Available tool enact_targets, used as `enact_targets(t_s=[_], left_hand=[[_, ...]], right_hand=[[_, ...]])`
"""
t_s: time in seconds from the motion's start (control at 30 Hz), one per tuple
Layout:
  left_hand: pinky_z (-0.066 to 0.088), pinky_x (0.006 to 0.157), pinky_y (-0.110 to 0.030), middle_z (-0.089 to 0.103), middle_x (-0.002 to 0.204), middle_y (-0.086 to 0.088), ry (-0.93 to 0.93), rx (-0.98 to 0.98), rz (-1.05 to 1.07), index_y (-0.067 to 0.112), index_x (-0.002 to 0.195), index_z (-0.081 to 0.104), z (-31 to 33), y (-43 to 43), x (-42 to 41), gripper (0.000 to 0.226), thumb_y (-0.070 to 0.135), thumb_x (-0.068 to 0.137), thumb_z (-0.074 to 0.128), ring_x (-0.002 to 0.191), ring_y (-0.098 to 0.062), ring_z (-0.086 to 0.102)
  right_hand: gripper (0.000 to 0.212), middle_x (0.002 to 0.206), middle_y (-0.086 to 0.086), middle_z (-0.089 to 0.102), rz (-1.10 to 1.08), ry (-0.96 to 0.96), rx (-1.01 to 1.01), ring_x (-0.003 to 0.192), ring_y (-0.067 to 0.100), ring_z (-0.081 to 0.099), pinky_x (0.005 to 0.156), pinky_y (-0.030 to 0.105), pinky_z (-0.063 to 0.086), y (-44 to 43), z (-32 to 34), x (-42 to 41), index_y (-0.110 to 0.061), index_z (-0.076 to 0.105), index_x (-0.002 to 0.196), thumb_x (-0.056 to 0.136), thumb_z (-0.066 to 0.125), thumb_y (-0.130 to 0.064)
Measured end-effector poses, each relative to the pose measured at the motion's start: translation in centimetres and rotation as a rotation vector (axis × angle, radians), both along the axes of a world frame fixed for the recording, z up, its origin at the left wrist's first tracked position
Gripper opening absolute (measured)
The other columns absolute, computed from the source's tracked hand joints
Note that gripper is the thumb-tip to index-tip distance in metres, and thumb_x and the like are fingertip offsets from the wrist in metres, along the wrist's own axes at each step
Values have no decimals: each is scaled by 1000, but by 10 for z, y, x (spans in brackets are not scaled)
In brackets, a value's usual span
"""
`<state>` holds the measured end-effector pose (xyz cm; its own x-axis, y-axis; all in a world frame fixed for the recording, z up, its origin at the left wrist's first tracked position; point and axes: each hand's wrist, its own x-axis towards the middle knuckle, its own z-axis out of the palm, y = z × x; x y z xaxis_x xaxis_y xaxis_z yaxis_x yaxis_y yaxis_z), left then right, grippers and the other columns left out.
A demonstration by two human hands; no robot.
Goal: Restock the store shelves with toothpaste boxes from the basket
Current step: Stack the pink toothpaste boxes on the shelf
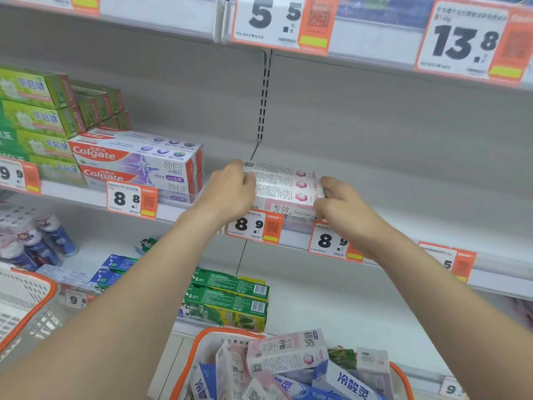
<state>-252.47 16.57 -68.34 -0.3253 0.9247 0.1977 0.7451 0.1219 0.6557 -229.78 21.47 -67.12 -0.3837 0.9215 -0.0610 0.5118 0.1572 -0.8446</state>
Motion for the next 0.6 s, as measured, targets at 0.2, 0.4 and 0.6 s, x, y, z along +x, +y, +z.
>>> enact_targets(t_s=[0.2,0.4,0.6], left_hand=[[58,72,-50,67,97,-13,18,28,21,5,104,53,0,0,7,27,27,110,38,86,-30,66],[44,56,-36,63,95,-11,28,25,19,6,97,52,-2,2,5,23,20,107,37,82,-28,64],[42,56,-34,64,95,-12,44,21,18,7,95,53,-2,5,0,24,24,106,40,79,-26,64]], right_hand=[[37,103,4,68,68,-158,68,76,23,65,52,30,48,-6,11,-4,-17,46,114,80,61,-13],[49,101,7,58,128,-259,90,64,20,55,42,28,44,-4,7,-13,-9,31,141,94,45,-4],[61,114,6,42,150,-328,169,67,6,38,52,18,30,-1,-5,-19,-2,14,155,100,40,-11]])
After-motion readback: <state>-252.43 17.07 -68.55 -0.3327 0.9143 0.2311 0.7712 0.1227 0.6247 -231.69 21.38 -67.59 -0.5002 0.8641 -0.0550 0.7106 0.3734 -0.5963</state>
